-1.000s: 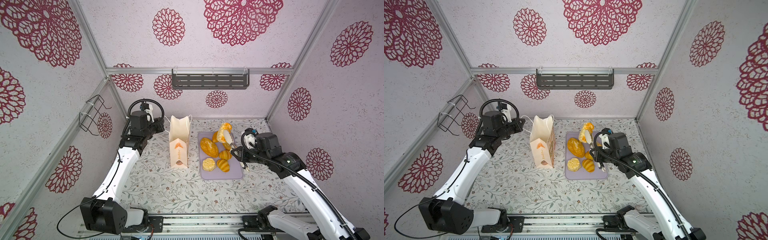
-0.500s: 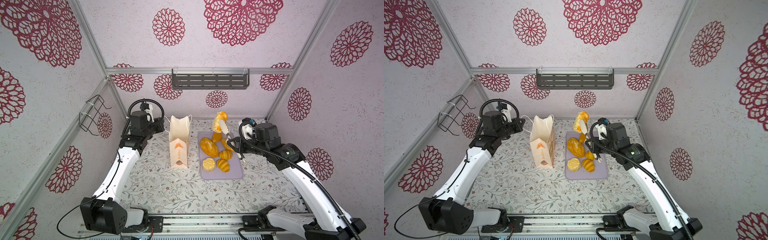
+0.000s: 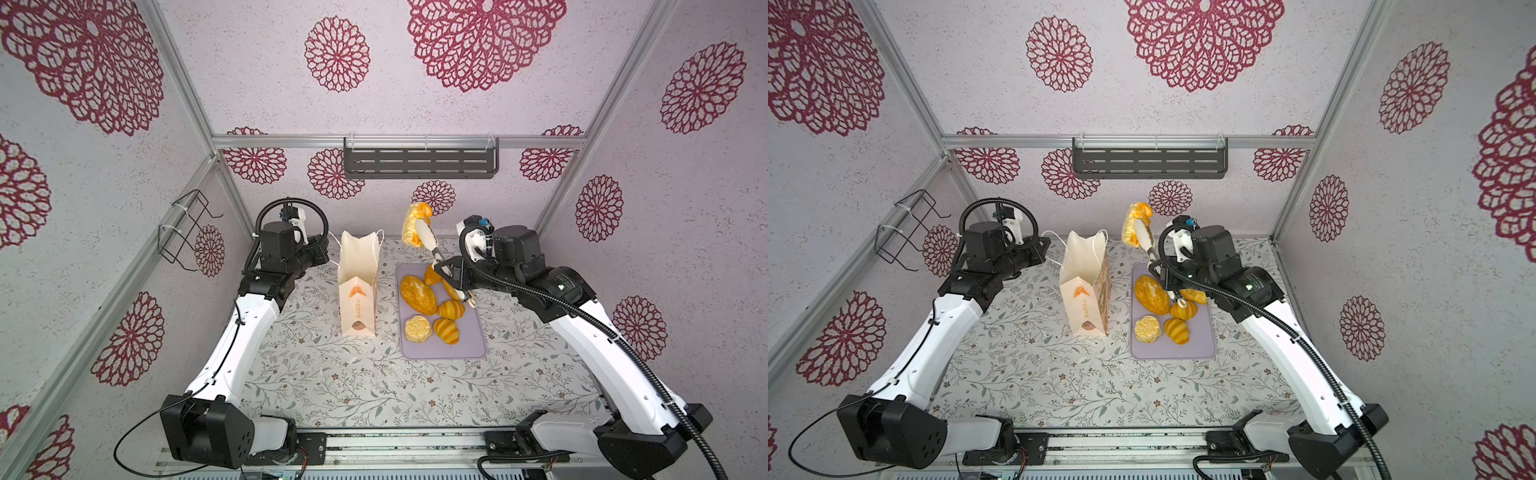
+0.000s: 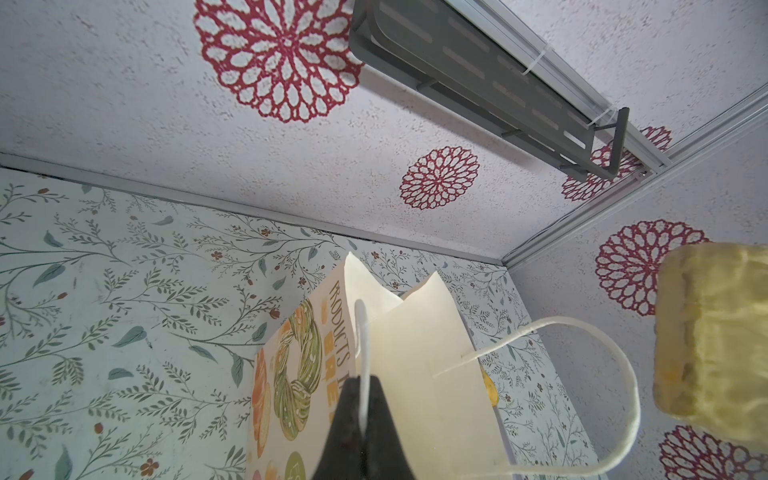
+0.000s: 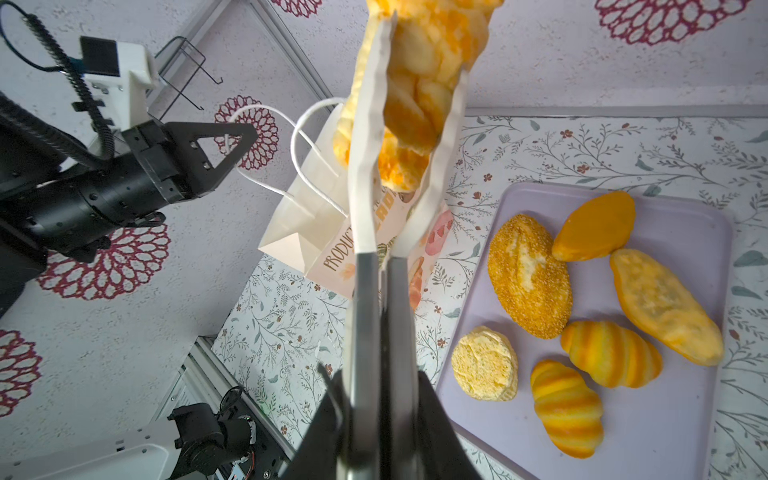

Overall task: Place the fake bread into the paper bag
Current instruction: 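Lift the twisted roll with the tongs and carry it toward the bag, then lower the roll into the bag held by the left gripper and open the tongs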

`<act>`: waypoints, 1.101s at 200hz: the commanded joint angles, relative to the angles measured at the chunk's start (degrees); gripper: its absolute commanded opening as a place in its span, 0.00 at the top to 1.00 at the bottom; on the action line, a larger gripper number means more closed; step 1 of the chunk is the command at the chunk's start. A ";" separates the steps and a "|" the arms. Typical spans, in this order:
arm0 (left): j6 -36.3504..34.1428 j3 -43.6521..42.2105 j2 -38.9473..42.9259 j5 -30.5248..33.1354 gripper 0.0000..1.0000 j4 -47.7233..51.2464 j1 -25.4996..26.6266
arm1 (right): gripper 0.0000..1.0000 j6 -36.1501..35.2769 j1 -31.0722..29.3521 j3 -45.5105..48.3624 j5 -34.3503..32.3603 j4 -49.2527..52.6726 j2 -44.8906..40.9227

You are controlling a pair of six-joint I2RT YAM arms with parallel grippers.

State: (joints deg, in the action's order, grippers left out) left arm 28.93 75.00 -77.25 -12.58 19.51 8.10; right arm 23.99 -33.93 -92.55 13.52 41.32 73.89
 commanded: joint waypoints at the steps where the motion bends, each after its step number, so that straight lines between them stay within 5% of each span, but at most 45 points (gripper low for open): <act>1: -0.58 -0.64 1.14 -0.43 1.00 -1.32 0.34 | 0.90 -2.06 -1.41 -5.05 -1.91 -2.73 0.60; 113: -0.55 -0.73 1.59 -0.04 1.00 -1.41 0.43 | 0.90 -2.49 -13.34 -16.74 -6.43 -3.59 12.16; 220: -0.50 -0.82 1.52 -0.19 1.00 -1.57 0.42 | 0.90 -2.89 -16.11 -16.03 -7.54 -3.48 16.98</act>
State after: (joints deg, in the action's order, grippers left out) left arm 28.93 74.98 -77.10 -12.58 19.16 8.10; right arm 22.06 -49.71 -107.55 7.53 41.21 92.44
